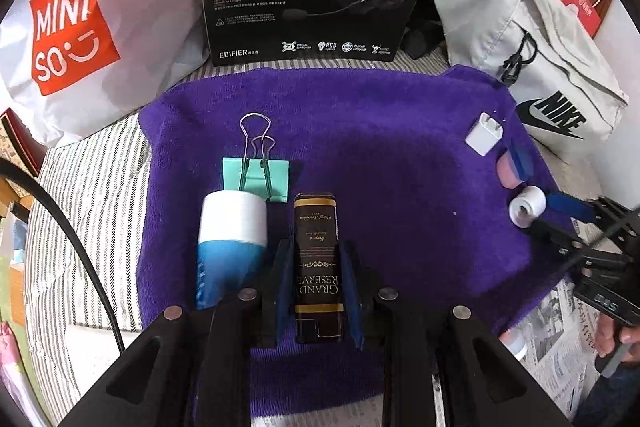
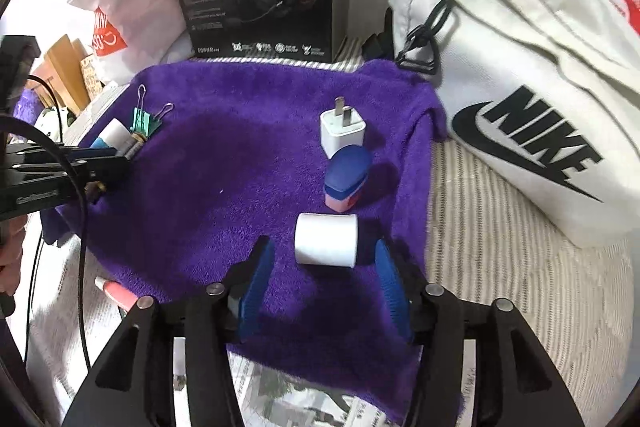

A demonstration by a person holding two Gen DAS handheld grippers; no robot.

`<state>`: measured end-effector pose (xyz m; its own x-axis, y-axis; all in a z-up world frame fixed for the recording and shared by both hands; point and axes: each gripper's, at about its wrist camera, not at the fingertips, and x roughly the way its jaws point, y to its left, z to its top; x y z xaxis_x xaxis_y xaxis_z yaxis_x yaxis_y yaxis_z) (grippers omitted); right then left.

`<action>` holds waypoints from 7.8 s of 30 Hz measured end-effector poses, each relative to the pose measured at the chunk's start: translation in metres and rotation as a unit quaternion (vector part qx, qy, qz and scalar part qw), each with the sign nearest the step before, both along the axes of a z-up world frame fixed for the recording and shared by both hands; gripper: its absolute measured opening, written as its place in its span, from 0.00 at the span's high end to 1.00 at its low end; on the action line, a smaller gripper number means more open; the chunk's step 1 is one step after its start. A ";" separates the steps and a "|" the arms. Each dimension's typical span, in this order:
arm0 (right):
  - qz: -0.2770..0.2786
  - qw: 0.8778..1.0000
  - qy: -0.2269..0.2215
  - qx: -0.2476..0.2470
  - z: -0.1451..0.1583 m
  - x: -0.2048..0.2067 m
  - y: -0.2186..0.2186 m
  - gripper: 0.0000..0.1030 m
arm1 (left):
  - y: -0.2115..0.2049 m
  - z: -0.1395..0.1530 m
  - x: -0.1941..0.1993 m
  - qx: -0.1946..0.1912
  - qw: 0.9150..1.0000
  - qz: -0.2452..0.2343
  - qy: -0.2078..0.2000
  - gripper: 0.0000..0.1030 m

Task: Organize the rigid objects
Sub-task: 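Carry the tube beside the cylinder and release while the right gripper sets the tape roll by the blue bottle, then grasp the clear plastic cup on the newspaper with the right gripper, then lower the left gripper onto the black Horizon tube and close it, then set the Horizon tube beside the Grand Reserve tube while the right gripper places the cup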

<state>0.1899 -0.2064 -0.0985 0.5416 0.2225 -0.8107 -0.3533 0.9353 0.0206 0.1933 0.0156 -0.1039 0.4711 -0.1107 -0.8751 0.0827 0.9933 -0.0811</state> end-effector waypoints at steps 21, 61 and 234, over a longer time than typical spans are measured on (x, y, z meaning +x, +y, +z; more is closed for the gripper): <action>-0.018 0.999 -0.013 0.027 0.021 -0.054 -0.029 0.48 | -0.012 -0.007 0.001 0.033 0.999 0.004 0.007 0.73; 0.014 0.999 0.029 0.018 -0.024 -0.074 0.021 0.59 | 0.032 0.024 -0.119 -0.001 0.999 0.049 -0.023 0.52; 0.003 0.999 0.036 0.019 -0.012 -0.010 0.000 0.74 | 0.000 0.020 -0.034 -0.029 0.999 -0.039 -0.012 0.79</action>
<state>0.1799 -0.2065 -0.1100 0.4803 0.2567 -0.8387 -0.3561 0.9309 0.0810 0.1591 0.0158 -0.0843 0.4798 -0.1979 -0.8548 0.1630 0.9774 -0.1348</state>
